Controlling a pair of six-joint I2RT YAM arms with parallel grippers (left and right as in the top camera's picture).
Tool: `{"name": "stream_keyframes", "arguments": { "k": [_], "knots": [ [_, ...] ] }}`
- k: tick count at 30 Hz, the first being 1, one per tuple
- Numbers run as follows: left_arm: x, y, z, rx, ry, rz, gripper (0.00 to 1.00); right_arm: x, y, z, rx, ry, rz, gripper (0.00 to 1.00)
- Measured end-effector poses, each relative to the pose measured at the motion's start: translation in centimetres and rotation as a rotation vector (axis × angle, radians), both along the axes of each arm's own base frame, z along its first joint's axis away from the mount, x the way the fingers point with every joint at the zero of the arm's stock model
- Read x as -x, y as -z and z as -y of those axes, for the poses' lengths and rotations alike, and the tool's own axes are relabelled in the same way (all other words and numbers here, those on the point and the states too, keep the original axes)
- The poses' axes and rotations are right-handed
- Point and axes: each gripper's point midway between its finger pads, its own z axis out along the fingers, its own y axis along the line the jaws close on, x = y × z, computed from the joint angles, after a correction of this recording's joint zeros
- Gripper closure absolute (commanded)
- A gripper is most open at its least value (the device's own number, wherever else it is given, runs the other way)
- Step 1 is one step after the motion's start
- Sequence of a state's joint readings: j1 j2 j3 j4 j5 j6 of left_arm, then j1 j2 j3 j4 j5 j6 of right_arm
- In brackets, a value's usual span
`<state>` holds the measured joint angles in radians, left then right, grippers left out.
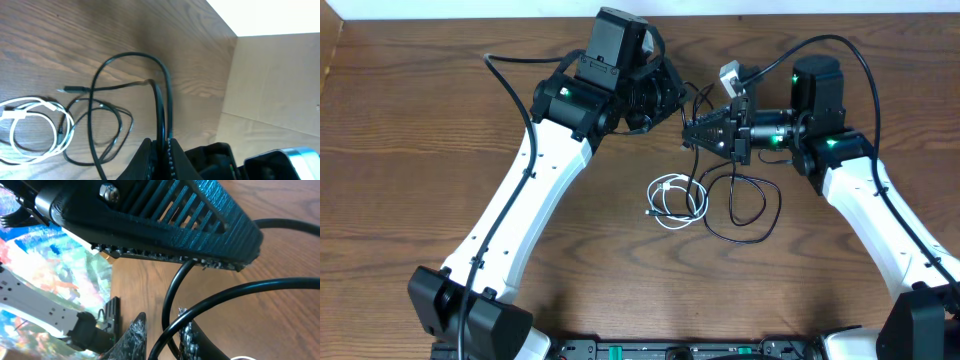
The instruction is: Untangle cables
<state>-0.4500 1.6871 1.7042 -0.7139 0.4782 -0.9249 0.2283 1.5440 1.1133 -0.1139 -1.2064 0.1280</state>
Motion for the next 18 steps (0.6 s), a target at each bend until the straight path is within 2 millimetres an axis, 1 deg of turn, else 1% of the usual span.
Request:
{"name": "stream_keyframes", "arguments": {
  "k": [3, 6, 8, 9, 10, 11, 12, 13, 15, 16, 18],
  "knots": [
    [0.0, -0.5, 0.5, 0.035, 0.007, 0.001, 0.93, 0.0, 0.1, 0.0, -0.002, 0.001, -0.015, 0.78],
    [0.1, -1.0, 1.0, 0.063, 0.028, 0.005, 0.93, -0.4, 0.5, -0.1, -0.004, 0.001, -0.02, 0.8],
    [0.2, -1.1, 1.1, 0.074, 0.037, 0.001, 0.92, -0.8, 1.0, -0.3, -0.005, 0.0, -0.022, 0.89],
    [0.2, -1.1, 1.2, 0.076, 0.038, 0.001, 0.92, -1.0, 1.2, -0.4, -0.008, -0.003, -0.021, 0.99],
    [0.2, -1.1, 1.1, 0.076, 0.038, 0.001, 0.88, -1.2, 1.4, -0.5, -0.013, -0.007, -0.022, 0.99],
    [0.2, -1.1, 1.1, 0.075, 0.037, 0.003, 0.78, -1.3, 1.4, -0.6, -0.016, -0.009, -0.028, 0.99],
    [0.1, -1.1, 1.0, 0.077, 0.033, -0.001, 0.65, -1.4, 1.5, -0.7, -0.019, -0.008, -0.026, 0.99],
    [0.1, -1.2, 1.0, 0.08, 0.03, -0.003, 0.57, -1.7, 1.1, -0.7, -0.028, -0.003, -0.012, 0.99],
    [0.1, -1.3, 1.2, 0.085, 0.039, 0.006, 0.37, -2.1, 0.6, -0.7, -0.041, 0.013, -0.003, 0.99],
    [0.0, -1.5, 1.2, 0.082, 0.046, 0.023, 0.3, -2.4, 0.4, -0.6, -0.047, 0.022, -0.007, 0.99],
    [-0.3, -1.7, 1.0, 0.06, 0.066, 0.065, 0.21, -3.1, 0.2, -0.1, -0.051, 0.059, -0.031, 0.99]
  ]
}}
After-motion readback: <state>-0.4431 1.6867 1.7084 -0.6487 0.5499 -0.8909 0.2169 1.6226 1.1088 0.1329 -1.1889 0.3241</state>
